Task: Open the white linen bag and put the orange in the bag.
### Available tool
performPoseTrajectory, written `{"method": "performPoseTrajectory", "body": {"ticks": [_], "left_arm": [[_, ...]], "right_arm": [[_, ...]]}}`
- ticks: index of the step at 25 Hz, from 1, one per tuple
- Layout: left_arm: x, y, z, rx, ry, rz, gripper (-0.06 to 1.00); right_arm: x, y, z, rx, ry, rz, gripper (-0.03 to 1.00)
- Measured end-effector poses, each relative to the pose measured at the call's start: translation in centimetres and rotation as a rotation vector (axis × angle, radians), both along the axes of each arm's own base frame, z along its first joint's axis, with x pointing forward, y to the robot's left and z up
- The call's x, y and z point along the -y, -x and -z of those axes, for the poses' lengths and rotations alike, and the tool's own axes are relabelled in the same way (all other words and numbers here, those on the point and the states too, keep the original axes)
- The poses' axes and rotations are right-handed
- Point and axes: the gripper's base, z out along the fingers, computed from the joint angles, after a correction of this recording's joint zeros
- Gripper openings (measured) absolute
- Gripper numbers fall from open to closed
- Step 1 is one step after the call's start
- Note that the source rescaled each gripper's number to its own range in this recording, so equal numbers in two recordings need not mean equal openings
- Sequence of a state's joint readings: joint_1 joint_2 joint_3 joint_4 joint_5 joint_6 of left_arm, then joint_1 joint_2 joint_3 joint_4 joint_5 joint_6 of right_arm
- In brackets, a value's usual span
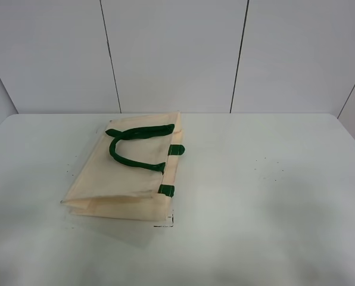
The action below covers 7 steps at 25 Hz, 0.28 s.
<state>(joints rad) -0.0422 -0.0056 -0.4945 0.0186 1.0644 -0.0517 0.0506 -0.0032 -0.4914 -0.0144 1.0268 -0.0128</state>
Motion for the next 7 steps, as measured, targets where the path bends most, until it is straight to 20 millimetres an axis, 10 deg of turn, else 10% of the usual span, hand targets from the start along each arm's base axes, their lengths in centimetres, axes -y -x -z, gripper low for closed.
{"method": "performPoseTrajectory", "body": {"ticks": [7], "left_arm": [[0.00,0.00,0.00,0.000,0.000,0.000,0.95]], "right_arm": [[0.00,0.00,0.00,0.000,0.000,0.000,1.00]]}}
